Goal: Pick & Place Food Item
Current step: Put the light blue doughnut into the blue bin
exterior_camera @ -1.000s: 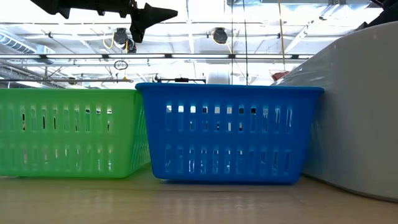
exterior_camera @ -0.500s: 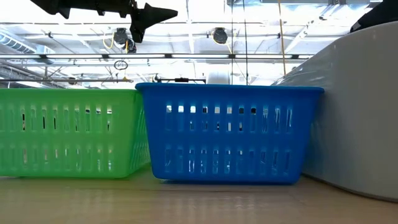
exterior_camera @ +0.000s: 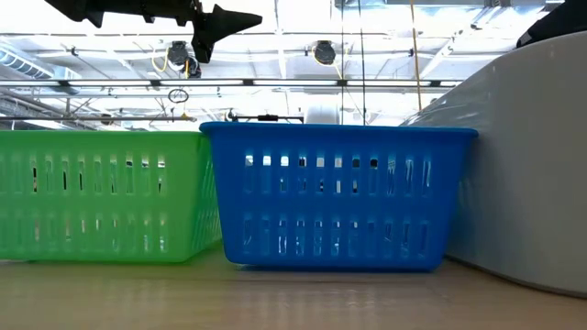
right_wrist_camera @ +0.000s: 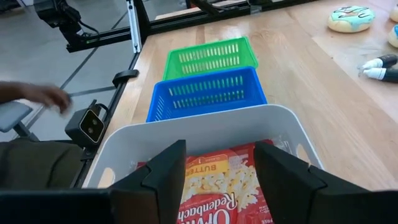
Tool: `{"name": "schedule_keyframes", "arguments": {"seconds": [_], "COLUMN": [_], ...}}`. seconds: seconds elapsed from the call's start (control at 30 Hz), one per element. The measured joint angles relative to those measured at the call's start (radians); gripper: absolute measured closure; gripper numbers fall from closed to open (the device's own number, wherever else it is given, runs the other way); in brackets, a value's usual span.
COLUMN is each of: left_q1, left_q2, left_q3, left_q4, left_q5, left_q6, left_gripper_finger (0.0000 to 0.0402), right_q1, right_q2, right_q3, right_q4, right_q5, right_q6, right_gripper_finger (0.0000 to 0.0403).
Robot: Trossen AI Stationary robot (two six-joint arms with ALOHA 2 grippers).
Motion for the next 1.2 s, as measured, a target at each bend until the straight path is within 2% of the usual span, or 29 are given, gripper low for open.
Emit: {"name": "schedule_keyframes", "arguments": {"seconds": [0.13,0.27,0.37,0.53,0.63,0.73,0.83,1.03,1.2], "left_q1": [0.000,0.000,0.000,0.000,0.001,0.001,0.006,0.049,0.160], "left_q2": [0.000,0.000,0.000,0.000,0.000,0.000,0.000,-0.001,-0.039], "left_q3": [0.000,0.000,0.000,0.000,0.000,0.000,0.000,0.000,0.000], "left_q4": [0.000,0.000,0.000,0.019,0.040,0.024,-0.045,-0.320,-0.598], "left_q5": [0.000,0.000,0.000,-0.005,-0.010,-0.014,-0.081,-0.266,-0.378], "left_q6": [0.000,0.000,0.000,0.000,-0.003,0.018,-0.013,-0.176,-0.289], "left_gripper_finger": [0.0172,0.0172,0.0172,0.0172,0.0172,0.0172,0.0172,0.0172,0.0172], "right_q1": [-0.004,-0.044,-0.092,-0.167,-0.186,-0.193,-0.193,-0.188,-0.188], "right_q2": [0.000,0.000,-0.002,-0.005,-0.022,-0.050,-0.068,-0.092,-0.102], "right_q3": [0.000,0.000,0.000,0.000,0.000,0.000,0.000,0.000,0.000], "right_q4": [0.005,0.080,0.238,0.601,0.725,0.724,0.673,0.556,0.496], "right_q5": [0.067,0.098,0.094,0.070,0.036,0.017,0.018,0.017,0.017], "right_q6": [-0.013,-0.124,-0.331,-0.743,-0.877,-0.906,-0.909,-0.861,-0.806], "right_gripper_finger": [0.0222,0.0222,0.0222,0.0222,0.0222,0.0222,0.0222,0.0222,0.0222]}}
